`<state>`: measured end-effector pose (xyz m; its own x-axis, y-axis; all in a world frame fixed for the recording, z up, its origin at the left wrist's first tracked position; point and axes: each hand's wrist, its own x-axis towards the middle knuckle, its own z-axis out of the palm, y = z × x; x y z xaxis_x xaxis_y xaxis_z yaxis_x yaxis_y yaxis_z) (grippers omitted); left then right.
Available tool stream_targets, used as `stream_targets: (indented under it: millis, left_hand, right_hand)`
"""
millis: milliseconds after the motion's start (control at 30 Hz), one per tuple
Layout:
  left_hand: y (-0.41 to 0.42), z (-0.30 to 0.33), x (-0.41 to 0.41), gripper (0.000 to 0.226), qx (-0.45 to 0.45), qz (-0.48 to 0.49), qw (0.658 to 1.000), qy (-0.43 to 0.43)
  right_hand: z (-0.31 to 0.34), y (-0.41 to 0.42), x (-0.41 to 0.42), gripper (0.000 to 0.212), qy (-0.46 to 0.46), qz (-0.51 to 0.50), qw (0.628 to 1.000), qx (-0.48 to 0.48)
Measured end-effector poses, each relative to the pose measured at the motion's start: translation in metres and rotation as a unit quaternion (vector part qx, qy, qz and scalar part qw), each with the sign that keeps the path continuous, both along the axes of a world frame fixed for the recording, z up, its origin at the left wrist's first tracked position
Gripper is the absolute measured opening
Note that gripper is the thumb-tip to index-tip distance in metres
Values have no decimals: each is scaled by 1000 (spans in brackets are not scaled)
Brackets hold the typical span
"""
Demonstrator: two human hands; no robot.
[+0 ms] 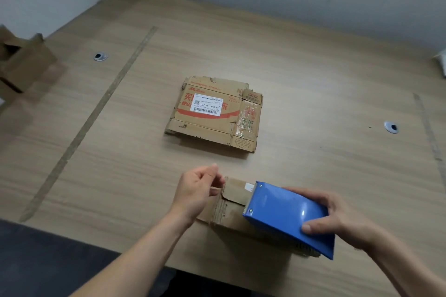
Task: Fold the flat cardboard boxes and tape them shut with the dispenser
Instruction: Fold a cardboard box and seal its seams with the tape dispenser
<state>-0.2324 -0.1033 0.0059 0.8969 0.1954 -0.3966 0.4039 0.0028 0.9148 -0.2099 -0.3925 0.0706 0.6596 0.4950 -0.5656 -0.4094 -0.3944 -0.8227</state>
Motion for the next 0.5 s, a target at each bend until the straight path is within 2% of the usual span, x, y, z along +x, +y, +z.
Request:
stream_targets:
  millis: [67,100,133,200,267,400,500]
  left_hand:
    - [-7,6,-7,21,100,-26,991,-88]
    - [-12,8,-10,15,101,-24,989,-101]
    - [-17,12,-11,13,64,-15,994,-84]
    - [-27,15,-11,17,-57,12,998,4]
    - [-35,17,-8,23,-151,17,984,88]
    - [-37,16,0,42,-251,-32,955,156]
    - [-39,18,5,46,-294,-74,937,172]
  right_hand:
    - [-1,1,1,75,-2,-12,1000,20]
    - [-1,1,1,75,-4,-14,999,29]
    - [0,0,2,76,-5,-16,999,35]
    - [2,-1,2,76,-6,-21,999,46]
    - [5,0,4,75,-12,-23,998,60]
    - [10,5,12,76,-16,-26,996,87]
    - [13,12,17,76,-21,-19,995,92]
